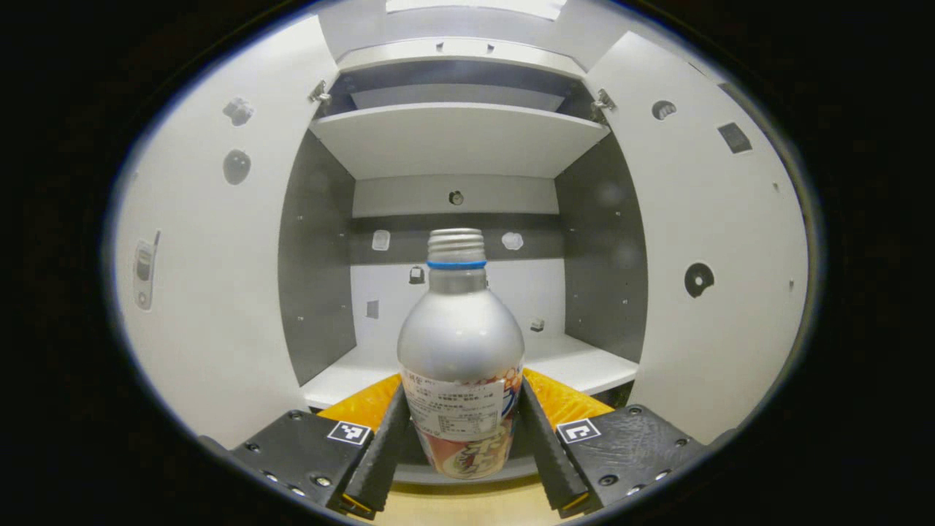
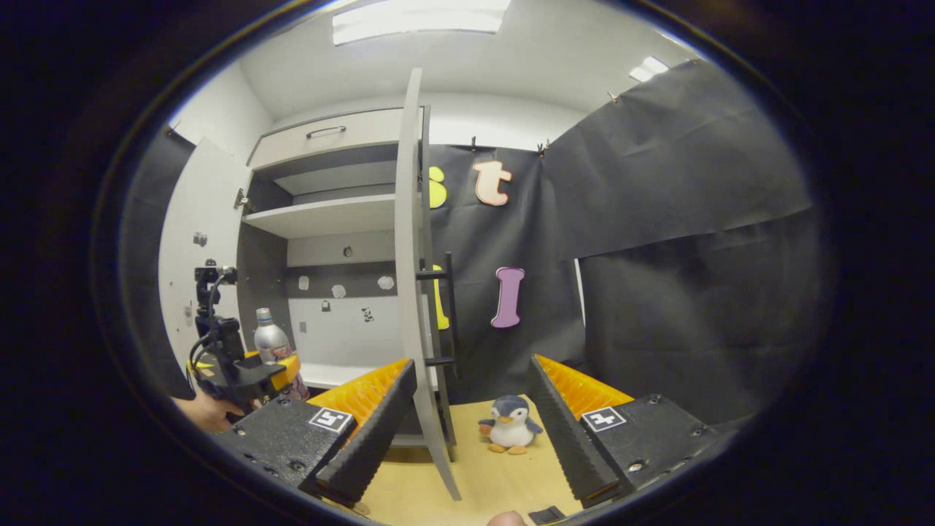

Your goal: Grasp the bottle in the cabinet with the left hand and place it on the coaster, then close the right door with the right hand and the left door with the left hand.

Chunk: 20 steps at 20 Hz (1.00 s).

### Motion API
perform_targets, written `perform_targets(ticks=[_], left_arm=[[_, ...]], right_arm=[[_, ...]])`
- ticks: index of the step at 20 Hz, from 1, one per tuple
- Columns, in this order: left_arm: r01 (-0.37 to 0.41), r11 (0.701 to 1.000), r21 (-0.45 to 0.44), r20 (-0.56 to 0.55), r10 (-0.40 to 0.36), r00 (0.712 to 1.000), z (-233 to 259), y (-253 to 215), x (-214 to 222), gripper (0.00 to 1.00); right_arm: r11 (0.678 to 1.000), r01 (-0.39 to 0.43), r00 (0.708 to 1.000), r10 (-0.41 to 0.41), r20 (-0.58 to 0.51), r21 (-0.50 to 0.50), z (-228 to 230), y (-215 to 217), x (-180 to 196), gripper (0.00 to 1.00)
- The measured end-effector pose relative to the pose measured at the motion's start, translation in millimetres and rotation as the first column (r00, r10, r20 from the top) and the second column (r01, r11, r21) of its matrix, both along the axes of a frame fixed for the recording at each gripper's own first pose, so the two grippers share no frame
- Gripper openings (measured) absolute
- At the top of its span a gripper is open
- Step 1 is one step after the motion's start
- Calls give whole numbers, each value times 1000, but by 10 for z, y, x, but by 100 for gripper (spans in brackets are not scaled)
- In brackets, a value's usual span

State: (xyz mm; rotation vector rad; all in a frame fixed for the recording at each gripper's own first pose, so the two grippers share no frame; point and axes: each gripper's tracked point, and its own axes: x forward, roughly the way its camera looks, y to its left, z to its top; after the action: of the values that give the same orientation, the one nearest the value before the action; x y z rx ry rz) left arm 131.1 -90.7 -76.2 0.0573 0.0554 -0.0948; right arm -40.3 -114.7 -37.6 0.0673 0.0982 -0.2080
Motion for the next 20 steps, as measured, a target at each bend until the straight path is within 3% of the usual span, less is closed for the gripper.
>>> perform_targets(ticks=[1, 3, 10, 13, 14, 15, 20], left_arm=[[2, 1000, -2, -11, -2, 1000, -66, -8, -60, 77], [0, 1000, -3, -22, 0, 1000, -177, -3, -161, 82], [43, 999, 27, -66, -41, 997, -636, -152, -565, 77], [69, 995, 69, -84, -64, 994, -833, -244, -766, 77], [74, 994, 78, -91, -67, 994, -904, -261, -829, 82], [84, 994, 77, -104, -76, 992, -993, -304, -880, 77], [108, 991, 73, -160, -95, 983, -1304, -424, -1087, 78]], right_arm=[[1000, -4, 1000, 4, -1, 1, -5, 7, 12, 99], [1000, -8, 1000, 8, -2, -5, 4, 3, 16, 99], [1000, -29, 999, 29, -21, -6, -53, 21, 24, 99], [999, -44, 999, 44, -26, 0, -72, 59, 27, 99], [999, -50, 998, 50, -27, -1, -72, 74, 29, 100], [999, -53, 998, 53, -30, -5, -80, 84, 32, 100], [998, -65, 997, 64, -48, -17, -100, 114, 2, 99]])
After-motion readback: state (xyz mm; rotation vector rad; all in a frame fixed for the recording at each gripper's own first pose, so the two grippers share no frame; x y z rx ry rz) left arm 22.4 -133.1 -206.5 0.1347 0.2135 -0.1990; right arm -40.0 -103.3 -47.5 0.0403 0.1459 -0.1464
